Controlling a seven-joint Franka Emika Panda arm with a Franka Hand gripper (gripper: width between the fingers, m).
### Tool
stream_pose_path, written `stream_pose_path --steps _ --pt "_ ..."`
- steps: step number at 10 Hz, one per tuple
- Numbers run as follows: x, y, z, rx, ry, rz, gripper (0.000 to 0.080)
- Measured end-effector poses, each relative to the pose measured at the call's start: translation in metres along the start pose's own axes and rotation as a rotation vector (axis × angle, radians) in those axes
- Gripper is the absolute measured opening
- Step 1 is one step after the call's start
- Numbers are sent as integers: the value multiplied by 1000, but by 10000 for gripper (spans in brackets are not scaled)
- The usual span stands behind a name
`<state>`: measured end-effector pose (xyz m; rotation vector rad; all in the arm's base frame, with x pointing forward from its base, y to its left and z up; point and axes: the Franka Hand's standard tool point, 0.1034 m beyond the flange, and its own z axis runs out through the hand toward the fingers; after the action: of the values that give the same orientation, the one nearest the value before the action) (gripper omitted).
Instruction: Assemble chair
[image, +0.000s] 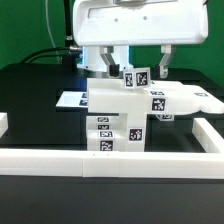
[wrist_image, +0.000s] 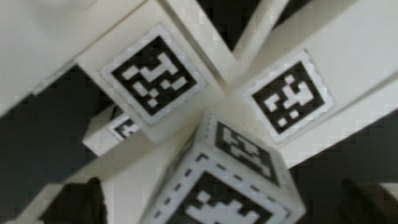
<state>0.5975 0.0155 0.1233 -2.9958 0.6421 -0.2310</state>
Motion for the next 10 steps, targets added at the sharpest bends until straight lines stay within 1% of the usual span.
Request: stream_pose_path --steps 2,3,6,7,8,9,10 --pt "0 -4 0 0 9 -141 649" --pt "1 -3 -1 -2 11 -220 649" --pt "-2 -1 0 -3 -27 -221 649" --pt "-5 1 0 -3 -54 -230 649" --pt "-9 3 -1 -1 -122 -236 649" --pt "-10 4 -3 -9 -192 -246 649" --pt "-7 3 -3 -20 -206 -261 649"
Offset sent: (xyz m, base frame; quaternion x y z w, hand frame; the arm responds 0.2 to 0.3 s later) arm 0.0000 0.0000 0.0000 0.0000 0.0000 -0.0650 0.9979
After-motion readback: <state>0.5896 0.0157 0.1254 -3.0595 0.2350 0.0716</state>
